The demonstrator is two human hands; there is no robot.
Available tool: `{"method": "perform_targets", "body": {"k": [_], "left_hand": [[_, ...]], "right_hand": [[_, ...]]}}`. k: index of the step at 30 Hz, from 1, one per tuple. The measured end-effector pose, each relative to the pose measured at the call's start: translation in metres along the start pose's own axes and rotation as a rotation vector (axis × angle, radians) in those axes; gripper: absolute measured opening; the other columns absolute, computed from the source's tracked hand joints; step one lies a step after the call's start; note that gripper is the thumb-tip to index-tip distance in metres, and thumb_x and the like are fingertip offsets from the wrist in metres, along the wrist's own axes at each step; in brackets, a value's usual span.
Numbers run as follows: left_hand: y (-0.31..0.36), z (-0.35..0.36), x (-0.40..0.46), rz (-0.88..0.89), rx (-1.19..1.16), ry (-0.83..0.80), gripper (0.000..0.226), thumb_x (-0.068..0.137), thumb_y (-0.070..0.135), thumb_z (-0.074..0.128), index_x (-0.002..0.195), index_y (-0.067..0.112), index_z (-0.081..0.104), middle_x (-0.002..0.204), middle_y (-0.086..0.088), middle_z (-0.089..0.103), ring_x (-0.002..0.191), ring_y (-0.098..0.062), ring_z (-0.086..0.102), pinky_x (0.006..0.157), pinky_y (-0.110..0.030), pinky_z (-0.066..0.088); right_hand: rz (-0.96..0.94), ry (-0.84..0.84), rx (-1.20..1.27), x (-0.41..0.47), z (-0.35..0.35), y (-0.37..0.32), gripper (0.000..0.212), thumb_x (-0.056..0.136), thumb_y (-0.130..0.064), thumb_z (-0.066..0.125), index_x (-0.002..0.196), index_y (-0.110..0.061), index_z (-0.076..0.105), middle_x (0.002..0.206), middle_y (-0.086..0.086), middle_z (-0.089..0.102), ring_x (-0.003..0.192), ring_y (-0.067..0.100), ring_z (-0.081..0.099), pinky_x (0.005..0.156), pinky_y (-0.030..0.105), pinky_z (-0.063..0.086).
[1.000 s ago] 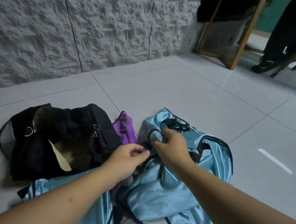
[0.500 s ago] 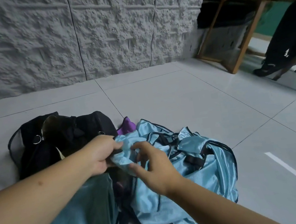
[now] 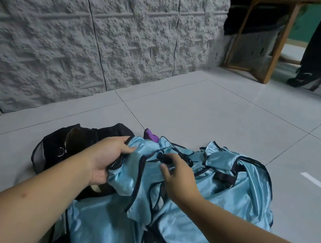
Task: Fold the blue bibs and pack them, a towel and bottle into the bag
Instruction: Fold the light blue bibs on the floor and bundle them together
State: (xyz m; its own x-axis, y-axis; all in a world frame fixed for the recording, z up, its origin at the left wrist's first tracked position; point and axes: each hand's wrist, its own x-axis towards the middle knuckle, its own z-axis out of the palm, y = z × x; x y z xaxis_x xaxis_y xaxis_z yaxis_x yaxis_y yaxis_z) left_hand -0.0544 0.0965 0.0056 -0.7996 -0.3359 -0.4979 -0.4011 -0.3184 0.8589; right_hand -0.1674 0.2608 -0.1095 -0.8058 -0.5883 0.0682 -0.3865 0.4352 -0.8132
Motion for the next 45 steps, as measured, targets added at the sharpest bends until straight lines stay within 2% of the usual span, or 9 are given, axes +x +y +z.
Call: {"method": "perform_targets", "body": {"k": [4, 12, 15, 19, 25, 29, 34, 42, 45], "left_hand": [[0.0, -0.017, -0.008, -0.024, 0.016, 0.002, 0.028, 0.099, 0.003, 0.053, 0.122, 0.004, 0.07, 0.12, -0.032, 0.069, 0.098, -0.039, 0.071, 0.095, -0.057, 0.054], [0.0, -0.052, -0.013, -0.095, 0.034, 0.094, 0.023, 0.091, 0.002, 0.062, 0.11, -0.005, 0.071, 0.103, -0.029, 0.072, 0.077, -0.034, 0.073, 0.081, -0.046, 0.058], [-0.004, -0.057, -0.008, -0.092, -0.009, 0.183, 0.031, 0.087, -0.009, 0.057, 0.116, -0.003, 0.067, 0.098, -0.027, 0.07, 0.072, -0.035, 0.073, 0.073, -0.043, 0.06], [-0.006, -0.057, 0.0, -0.026, -0.127, 0.314, 0.074, 0.092, -0.013, 0.055, 0.152, 0.028, 0.042, 0.14, -0.019, 0.052, 0.084, -0.037, 0.074, 0.06, -0.043, 0.064], [0.005, -0.047, -0.01, -0.002, -0.267, 0.207, 0.029, 0.099, -0.006, 0.046, 0.114, 0.003, 0.069, 0.127, -0.026, 0.067, 0.069, -0.023, 0.073, 0.055, -0.032, 0.063], [0.013, -0.046, -0.024, 0.075, -0.485, 0.119, 0.04, 0.083, -0.009, 0.044, 0.116, -0.014, 0.066, 0.119, -0.028, 0.067, 0.088, -0.029, 0.072, 0.073, -0.034, 0.065], [0.009, -0.057, -0.044, 0.234, -0.497, 0.013, 0.057, 0.064, -0.022, 0.038, 0.115, -0.02, 0.066, 0.115, -0.031, 0.07, 0.103, -0.031, 0.074, 0.098, -0.034, 0.055], [-0.013, -0.094, -0.013, 0.172, -0.312, 0.516, 0.022, 0.087, -0.02, 0.06, 0.103, -0.007, 0.068, 0.107, -0.02, 0.072, 0.094, -0.026, 0.073, 0.066, -0.025, 0.062], [-0.017, -0.098, -0.012, 0.091, -0.316, 0.574, 0.013, 0.092, 0.005, 0.072, 0.101, -0.001, 0.064, 0.085, -0.008, 0.062, 0.06, -0.016, 0.066, 0.048, -0.022, 0.057]], "right_hand": [[-0.002, 0.023, -0.047, 0.013, -0.009, -0.013, 0.013, 0.099, -0.026, 0.062, 0.1, -0.019, 0.073, 0.08, -0.01, 0.07, 0.073, 0.002, 0.064, 0.066, 0.022, 0.051], [0.039, 0.176, 0.079, 0.027, -0.038, -0.023, 0.017, 0.1, -0.028, 0.063, 0.107, -0.017, 0.074, 0.081, -0.007, 0.074, 0.069, 0.009, 0.073, 0.062, 0.027, 0.06], [0.067, 0.06, 0.155, 0.021, -0.031, -0.021, 0.027, 0.096, -0.027, 0.068, 0.12, -0.027, 0.055, 0.091, -0.013, 0.069, 0.078, 0.009, 0.072, 0.063, 0.019, 0.055], [0.126, -0.333, -0.355, 0.004, 0.003, 0.008, 0.016, 0.086, -0.025, 0.071, 0.082, -0.013, 0.06, 0.071, 0.001, 0.064, 0.065, 0.019, 0.057, 0.064, 0.035, 0.055], [0.15, -0.543, -0.371, -0.047, 0.051, 0.008, 0.088, 0.062, -0.065, 0.085, 0.134, -0.034, 0.045, 0.123, -0.002, 0.061, 0.107, 0.022, 0.065, 0.091, 0.037, 0.056], [-0.066, -0.584, -0.711, -0.056, 0.072, -0.002, 0.073, 0.081, -0.035, 0.081, 0.138, -0.037, 0.035, 0.128, 0.011, 0.041, 0.114, 0.036, 0.058, 0.092, 0.046, 0.052], [-0.103, -0.463, -0.764, -0.047, 0.071, 0.006, 0.031, 0.09, -0.006, 0.049, 0.111, -0.017, 0.071, 0.115, 0.009, 0.06, 0.099, 0.035, 0.067, 0.085, 0.039, 0.053], [-0.117, 0.011, -0.229, -0.013, 0.001, -0.025, 0.018, 0.097, -0.013, 0.048, 0.082, -0.021, 0.052, 0.085, -0.009, 0.051, 0.076, 0.015, 0.052, 0.061, 0.017, 0.034], [-0.09, 0.134, -0.001, 0.002, -0.028, -0.051, 0.018, 0.098, -0.012, 0.047, 0.09, -0.021, 0.059, 0.083, -0.003, 0.063, 0.07, 0.014, 0.058, 0.06, 0.024, 0.042]]}}
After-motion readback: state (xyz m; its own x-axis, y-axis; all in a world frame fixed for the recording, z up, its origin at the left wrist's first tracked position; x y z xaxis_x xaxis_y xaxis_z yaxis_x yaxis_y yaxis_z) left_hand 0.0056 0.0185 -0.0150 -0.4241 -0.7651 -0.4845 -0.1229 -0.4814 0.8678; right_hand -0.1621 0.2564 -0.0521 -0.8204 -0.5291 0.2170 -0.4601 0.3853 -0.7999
